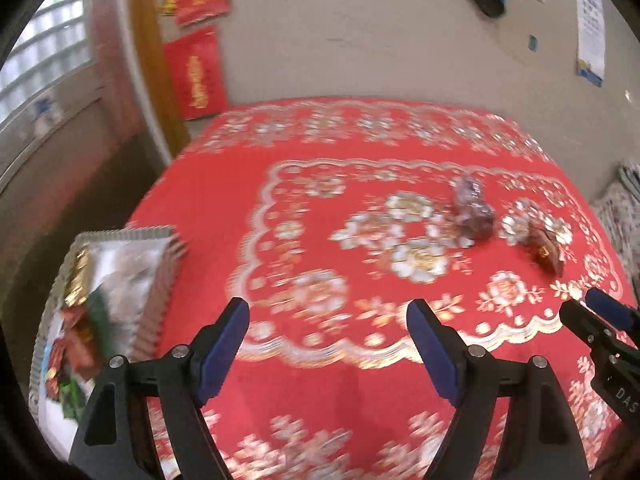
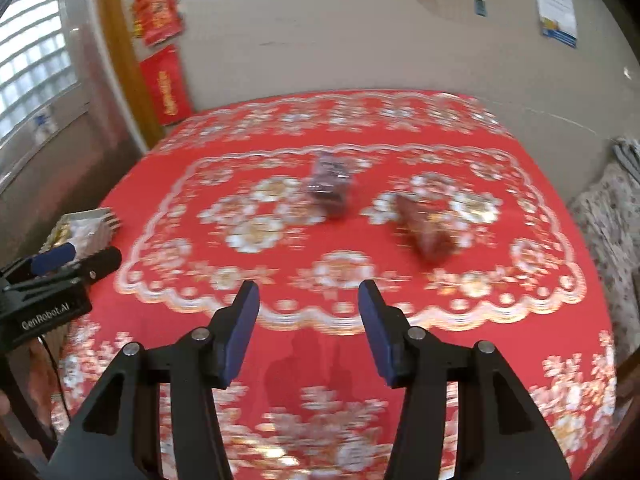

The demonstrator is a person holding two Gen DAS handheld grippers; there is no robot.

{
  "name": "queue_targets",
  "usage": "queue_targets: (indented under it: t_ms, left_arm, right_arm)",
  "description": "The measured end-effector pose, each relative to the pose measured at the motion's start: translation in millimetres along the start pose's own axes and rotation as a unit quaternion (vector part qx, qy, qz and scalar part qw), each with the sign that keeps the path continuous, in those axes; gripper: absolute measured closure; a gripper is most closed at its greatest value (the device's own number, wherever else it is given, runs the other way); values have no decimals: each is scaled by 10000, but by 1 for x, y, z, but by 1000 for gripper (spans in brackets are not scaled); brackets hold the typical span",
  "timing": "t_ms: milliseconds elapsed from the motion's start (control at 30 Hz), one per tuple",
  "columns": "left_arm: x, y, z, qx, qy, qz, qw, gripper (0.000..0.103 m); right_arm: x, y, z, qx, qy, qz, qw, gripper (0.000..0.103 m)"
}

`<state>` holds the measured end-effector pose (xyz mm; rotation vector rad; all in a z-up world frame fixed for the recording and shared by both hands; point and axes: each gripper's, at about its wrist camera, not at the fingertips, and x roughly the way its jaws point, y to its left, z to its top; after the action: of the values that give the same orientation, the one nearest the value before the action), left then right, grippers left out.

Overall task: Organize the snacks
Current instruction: 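Move both tools back toward the dates and last candy packet, then grasp the bag of dates with the left tool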

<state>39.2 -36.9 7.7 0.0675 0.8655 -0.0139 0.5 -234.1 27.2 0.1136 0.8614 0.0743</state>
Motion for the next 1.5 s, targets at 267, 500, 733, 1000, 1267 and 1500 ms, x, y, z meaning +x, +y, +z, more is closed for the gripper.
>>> queue_targets:
  t_ms: [267,500,733,1000,1267,1500]
  left_arm:
    - [43,-48,41,109,347,-446,9983,21]
    - [77,-82,82,74,616,-803,9948,20]
    - [120,-112,98,179,986,-877,9911,20]
    - [144,-130,100,188,1167,-965,9883,20]
    - [153,-140,101,320,1227,-917,9877,20]
    - [160,-144,93,429,1245,-845,9877,20]
  right_arm:
    - [17,-48,17,227,154,-219,9994,53]
    - [27,-74,30,394,209,-275,9986,52]
    - [37,-88,39,483,225,-330,9980,48]
    - [71,-78,53,111,514,-333,9981,48]
    - [97,-76,58,-19,725,-362,9967,48]
    - [104,-77,56,-95,725,-336,9968,48]
